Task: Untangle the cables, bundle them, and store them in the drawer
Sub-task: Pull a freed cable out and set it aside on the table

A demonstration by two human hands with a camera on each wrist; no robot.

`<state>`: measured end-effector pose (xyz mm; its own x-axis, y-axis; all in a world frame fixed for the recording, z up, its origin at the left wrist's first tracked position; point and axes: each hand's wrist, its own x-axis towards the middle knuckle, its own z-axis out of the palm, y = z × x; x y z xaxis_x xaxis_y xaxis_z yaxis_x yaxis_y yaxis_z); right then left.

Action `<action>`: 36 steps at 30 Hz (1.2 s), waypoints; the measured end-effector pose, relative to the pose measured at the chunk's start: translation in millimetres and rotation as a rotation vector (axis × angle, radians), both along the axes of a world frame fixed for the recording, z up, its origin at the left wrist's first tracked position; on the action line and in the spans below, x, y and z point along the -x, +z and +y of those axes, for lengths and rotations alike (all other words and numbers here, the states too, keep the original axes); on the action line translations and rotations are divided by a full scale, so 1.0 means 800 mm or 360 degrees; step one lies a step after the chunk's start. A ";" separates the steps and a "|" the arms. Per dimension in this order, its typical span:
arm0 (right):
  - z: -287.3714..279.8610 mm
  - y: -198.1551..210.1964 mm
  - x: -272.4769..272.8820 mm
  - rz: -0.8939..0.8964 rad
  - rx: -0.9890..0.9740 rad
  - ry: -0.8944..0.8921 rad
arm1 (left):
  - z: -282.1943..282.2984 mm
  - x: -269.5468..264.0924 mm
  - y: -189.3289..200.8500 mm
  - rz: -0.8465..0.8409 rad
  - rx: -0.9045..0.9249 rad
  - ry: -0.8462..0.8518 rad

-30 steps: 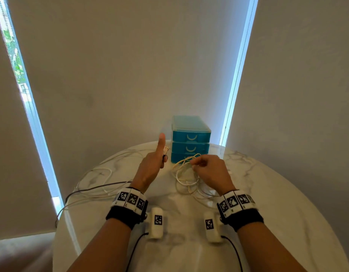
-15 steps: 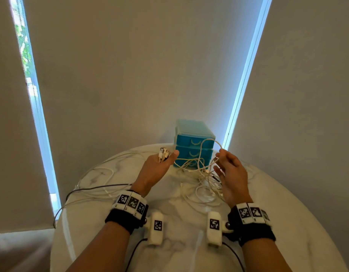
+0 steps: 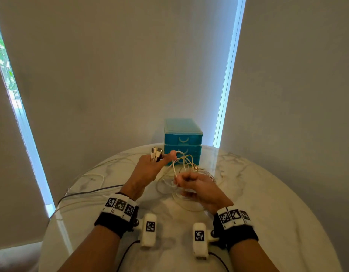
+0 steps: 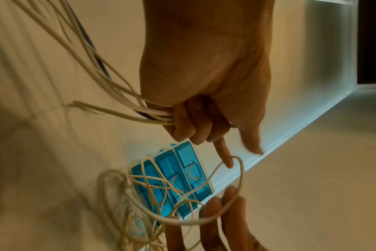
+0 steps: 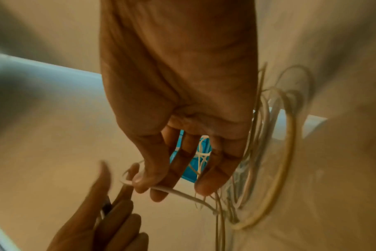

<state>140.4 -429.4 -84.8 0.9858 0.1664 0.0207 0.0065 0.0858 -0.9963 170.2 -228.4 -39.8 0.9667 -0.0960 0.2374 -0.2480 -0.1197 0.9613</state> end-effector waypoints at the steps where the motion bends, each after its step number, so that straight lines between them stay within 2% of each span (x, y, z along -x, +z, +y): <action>1: 0.001 0.000 0.000 0.0003 0.0046 -0.0007 | -0.001 0.002 0.002 -0.0048 0.0023 0.0030; 3: 0.002 -0.001 -0.004 0.0033 0.0042 -0.0045 | -0.001 0.001 0.002 -0.0122 0.0122 0.0087; 5: 0.004 -0.007 -0.007 0.0074 -0.0009 -0.0066 | 0.004 -0.005 0.000 -0.0130 0.0354 0.0084; 8: 0.005 -0.012 -0.006 0.0074 0.0089 -0.0084 | 0.009 -0.007 0.003 -0.0114 0.0600 0.0024; 12: 0.007 -0.010 -0.002 -0.0039 0.0328 -0.0100 | 0.010 -0.002 0.007 -0.0103 0.0641 0.0006; 15: 0.011 -0.005 0.002 -0.0280 0.0398 -0.0210 | 0.012 -0.003 0.006 -0.0085 0.0697 0.0052; 19: 0.003 0.020 0.007 -0.0482 -0.0150 -0.0481 | 0.017 -0.008 -0.001 0.0057 0.0697 0.0136; 23: -0.012 0.017 0.005 -0.0324 -0.0730 -0.0788 | 0.017 -0.008 -0.006 0.0116 0.0524 0.0134; 25: -0.015 0.010 0.003 -0.0252 -0.0844 -0.0863 | 0.017 -0.007 -0.006 0.0093 0.0391 0.0088; 28: -0.014 0.006 -0.001 -0.0256 -0.0897 -0.0765 | 0.014 -0.004 -0.007 0.0106 0.0197 -0.0035; 31: -0.008 0.009 -0.003 -0.0305 -0.0781 -0.0567 | 0.011 -0.002 -0.007 0.0098 0.0101 -0.0059; 33: -0.001 0.013 0.001 -0.0345 -0.0515 -0.0485 | 0.011 -0.001 -0.006 0.0075 0.0083 -0.0046; 36: 0.008 0.024 0.014 -0.0357 -0.0076 -0.0532 | 0.014 -0.005 -0.006 0.0084 0.0208 0.0006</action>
